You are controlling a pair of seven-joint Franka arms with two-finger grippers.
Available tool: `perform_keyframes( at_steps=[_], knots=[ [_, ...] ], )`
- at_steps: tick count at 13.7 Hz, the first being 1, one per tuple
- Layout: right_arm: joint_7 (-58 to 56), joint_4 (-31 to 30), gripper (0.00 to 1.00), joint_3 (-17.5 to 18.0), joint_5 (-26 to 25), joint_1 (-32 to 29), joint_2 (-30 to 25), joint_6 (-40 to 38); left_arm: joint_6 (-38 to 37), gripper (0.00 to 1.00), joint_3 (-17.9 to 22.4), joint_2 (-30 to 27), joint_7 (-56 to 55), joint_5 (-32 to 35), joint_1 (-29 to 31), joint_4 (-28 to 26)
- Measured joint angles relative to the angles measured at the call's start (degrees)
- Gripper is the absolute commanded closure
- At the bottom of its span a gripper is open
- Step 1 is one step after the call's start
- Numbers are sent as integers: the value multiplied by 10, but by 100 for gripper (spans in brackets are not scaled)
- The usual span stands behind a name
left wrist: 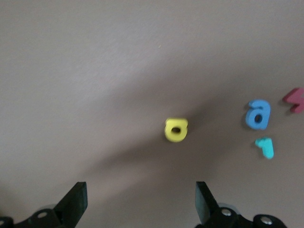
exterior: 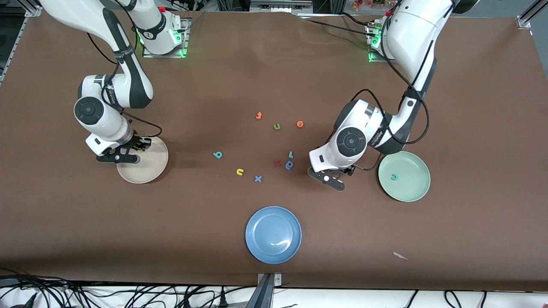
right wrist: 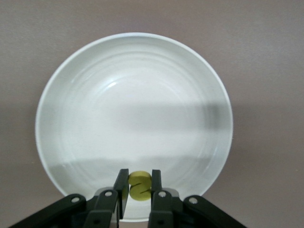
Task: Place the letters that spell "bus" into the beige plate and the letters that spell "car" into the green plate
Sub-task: 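Set yellow on white plate with the right gripper while the left gripper sets cyan, then grasp a yellow letter with the left gripper while the right gripper reaches cyan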
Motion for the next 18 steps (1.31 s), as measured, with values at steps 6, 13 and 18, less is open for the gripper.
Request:
perform_keyframes(
  at_steps=[6, 13, 18],
  knots=[
    [-3, 7, 0, 1, 74, 3, 0, 1, 53, 7, 0, 53, -27, 0, -18, 5],
    [273, 94, 0, 120, 83, 34, 37, -30, 107, 30, 1, 63, -1, 1, -29, 7],
    [382, 154, 0, 136, 83, 75, 116, -30, 111, 88, 6, 67, 19, 2, -27, 12]
  ],
)
